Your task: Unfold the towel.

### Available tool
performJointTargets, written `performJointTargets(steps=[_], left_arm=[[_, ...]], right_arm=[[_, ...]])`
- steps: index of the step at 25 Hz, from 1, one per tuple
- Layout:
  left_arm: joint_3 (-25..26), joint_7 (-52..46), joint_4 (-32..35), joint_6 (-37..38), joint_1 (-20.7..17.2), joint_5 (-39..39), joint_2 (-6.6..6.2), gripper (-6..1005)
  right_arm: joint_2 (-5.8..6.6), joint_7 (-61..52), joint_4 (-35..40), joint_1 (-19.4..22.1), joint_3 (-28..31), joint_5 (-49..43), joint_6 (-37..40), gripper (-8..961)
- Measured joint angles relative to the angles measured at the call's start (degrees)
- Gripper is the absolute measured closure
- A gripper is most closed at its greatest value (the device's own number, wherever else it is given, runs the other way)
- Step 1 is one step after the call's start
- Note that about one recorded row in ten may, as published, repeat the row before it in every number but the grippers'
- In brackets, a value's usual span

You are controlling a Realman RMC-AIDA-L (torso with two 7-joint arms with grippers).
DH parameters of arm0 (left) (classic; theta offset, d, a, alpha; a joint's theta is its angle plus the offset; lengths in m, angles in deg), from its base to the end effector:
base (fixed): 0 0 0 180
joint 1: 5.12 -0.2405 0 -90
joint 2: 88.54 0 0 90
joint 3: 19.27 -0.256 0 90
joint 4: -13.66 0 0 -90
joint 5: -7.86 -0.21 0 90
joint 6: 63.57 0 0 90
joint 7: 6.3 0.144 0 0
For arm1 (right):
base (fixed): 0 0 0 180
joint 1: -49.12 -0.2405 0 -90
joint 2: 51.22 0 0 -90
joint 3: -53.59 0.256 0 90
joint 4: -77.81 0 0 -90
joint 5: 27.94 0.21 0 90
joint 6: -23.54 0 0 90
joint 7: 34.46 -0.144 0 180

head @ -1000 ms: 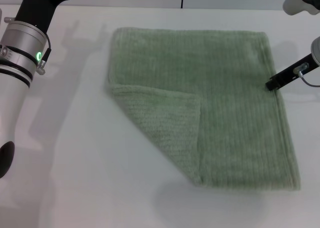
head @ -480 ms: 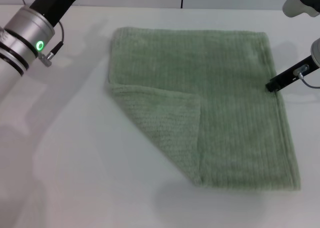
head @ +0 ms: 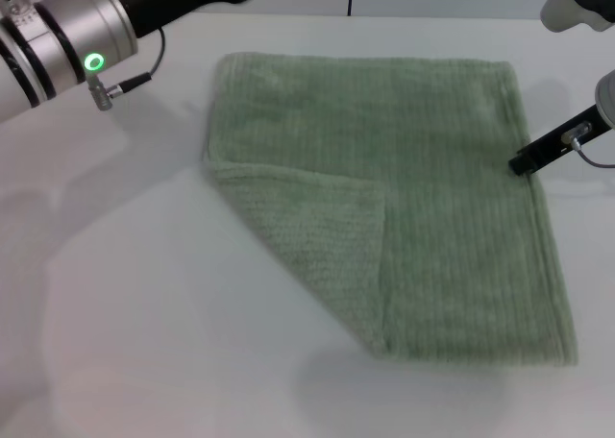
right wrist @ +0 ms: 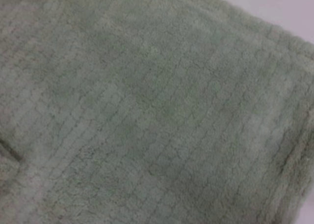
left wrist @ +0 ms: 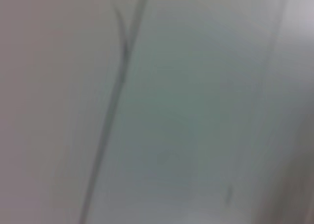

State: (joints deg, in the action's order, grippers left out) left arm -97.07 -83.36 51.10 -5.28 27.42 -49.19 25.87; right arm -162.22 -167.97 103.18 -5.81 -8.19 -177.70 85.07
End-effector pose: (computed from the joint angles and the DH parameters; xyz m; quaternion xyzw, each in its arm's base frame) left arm -0.1904 0.4100 0.0098 -0.8519 -0.2325 -0.3847 0.2689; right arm 0.2484 0.4379 -0.0016 -0.8785 0.3901 -0.1585 0.2256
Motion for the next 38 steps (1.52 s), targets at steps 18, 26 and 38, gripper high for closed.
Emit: performJointTargets(steps=[18, 26, 38], left_arm=[[0.31, -17.86, 8.66, 3.78, 6.79, -39.92, 2.66, 242], [-0.26, -22.61, 8.71, 4.52, 9.43, -48.91, 3.66, 244], [-0.77, -25.48, 8.62, 7.4, 10.65, -54.06, 4.0, 248]], right_arm=[[0.35, 0.01, -0.1, -0.27, 0.0, 0.0, -0.01, 954], [0.36, 0.48, -1.14, -0.79, 0.0, 0.0, -0.36, 954], [0.44, 0.62, -1.6, -1.06, 0.0, 0.0, -0.54, 954]])
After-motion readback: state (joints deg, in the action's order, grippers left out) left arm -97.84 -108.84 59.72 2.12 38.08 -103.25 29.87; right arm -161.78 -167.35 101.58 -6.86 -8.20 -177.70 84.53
